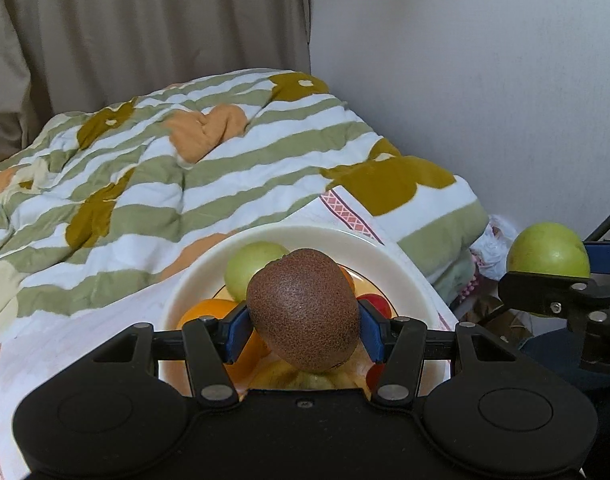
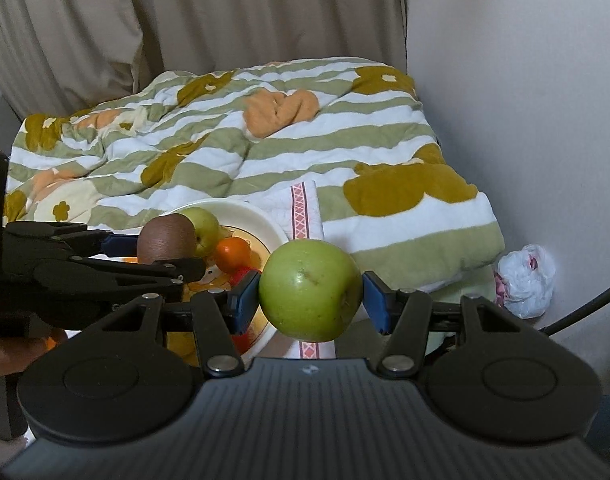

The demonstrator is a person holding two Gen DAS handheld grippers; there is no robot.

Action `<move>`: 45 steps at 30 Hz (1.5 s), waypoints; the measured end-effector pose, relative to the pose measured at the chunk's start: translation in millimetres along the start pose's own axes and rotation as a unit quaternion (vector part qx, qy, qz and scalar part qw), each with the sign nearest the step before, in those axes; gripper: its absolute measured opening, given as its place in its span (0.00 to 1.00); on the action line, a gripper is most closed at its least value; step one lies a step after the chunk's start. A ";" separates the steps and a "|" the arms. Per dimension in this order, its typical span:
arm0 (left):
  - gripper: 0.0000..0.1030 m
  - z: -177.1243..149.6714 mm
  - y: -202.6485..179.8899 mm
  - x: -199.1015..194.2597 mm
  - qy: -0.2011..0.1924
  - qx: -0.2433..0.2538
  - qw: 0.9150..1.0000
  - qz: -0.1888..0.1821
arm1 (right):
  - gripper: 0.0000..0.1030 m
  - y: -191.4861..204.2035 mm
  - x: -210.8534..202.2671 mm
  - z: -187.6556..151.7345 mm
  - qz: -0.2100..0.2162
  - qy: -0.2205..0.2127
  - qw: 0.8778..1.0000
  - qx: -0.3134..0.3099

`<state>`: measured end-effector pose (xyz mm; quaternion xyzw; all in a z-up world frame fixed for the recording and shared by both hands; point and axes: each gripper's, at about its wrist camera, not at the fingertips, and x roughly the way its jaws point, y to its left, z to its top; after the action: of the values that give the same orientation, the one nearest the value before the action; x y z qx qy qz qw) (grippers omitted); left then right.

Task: Organize fruits
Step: 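Carry the kiwi and green apple in both grippers over the cream bowl, then open the left gripper to drop the kiwi while the right gripper releases the apple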

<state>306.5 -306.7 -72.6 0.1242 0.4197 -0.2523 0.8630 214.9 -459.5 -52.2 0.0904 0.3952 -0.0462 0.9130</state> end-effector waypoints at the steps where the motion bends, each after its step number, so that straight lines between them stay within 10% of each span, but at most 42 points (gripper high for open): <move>1: 0.58 0.4 0.5 2.0 0.000 0.001 1.000 0.000 | 0.68 -0.2 1.5 0.1 -0.001 0.001 1.000 0.001; 15: 0.59 -2.1 -6.5 20.8 -0.018 0.026 0.999 0.024 | 0.68 -6.6 16.1 -3.4 -0.002 0.024 1.000 0.003; 22: 0.91 -2.7 -6.1 3.9 -0.044 0.031 0.998 0.036 | 0.68 -11.3 14.8 -1.0 -0.007 0.022 1.000 -0.001; 45: 0.97 -57.6 44.1 -96.4 -0.055 -0.113 0.987 0.097 | 0.68 42.3 63.5 -10.0 0.090 0.011 0.986 -0.139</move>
<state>242.0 -213.1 -32.1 0.0518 0.3835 -0.1252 0.9135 257.7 -416.9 -99.8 -0.0015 0.3983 0.0929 0.9125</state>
